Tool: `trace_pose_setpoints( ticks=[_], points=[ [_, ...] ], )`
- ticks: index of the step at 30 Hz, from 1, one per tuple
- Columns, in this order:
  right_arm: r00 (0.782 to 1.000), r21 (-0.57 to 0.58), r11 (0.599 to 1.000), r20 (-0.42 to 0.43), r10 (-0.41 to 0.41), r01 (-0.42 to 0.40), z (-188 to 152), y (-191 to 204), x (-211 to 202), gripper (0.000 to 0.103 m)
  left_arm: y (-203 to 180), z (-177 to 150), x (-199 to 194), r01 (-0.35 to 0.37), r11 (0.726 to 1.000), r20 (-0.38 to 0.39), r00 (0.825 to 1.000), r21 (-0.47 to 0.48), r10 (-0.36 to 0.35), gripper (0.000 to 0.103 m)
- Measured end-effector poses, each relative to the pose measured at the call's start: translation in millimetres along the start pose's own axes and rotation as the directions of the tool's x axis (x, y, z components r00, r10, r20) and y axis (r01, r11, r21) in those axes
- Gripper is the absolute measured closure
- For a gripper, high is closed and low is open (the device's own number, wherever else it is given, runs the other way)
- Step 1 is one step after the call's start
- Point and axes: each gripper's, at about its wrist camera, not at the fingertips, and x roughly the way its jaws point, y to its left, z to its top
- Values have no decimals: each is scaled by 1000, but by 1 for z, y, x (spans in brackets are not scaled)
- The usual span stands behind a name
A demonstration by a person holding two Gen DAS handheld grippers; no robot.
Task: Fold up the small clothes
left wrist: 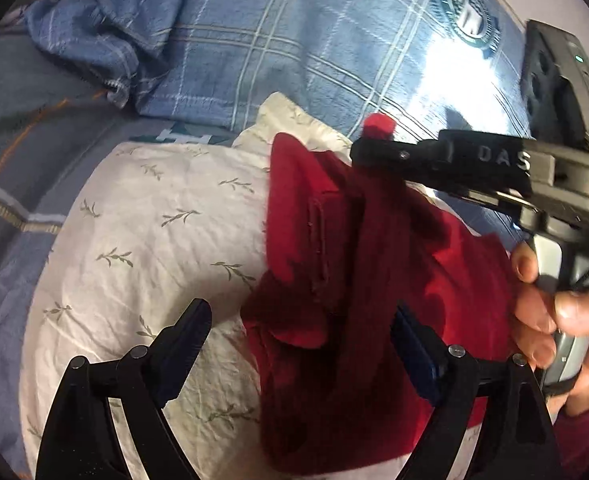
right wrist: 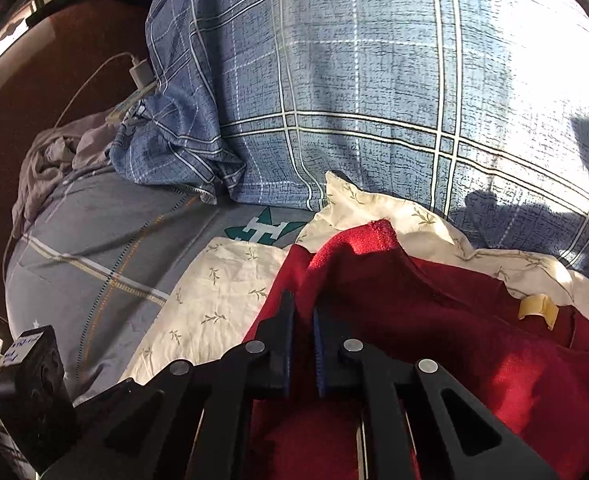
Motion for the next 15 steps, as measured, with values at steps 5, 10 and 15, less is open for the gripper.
trace_pose_setpoints(
  ticks=[5,10,15],
  points=[
    [995,92,994,-84,61,-53,-1,-3,16,48,-8,-1,5,47,999,8,999,12,-47,46],
    [992,108,994,-121,27,-14,1,-4,17,35,0,0,-18,121,993,106,987,-4,-120,77],
    [984,122,992,-170,60,-39,8,-3,24,20,-25,-13,-40,117,980,147,979,162,-141,78]
  ],
)
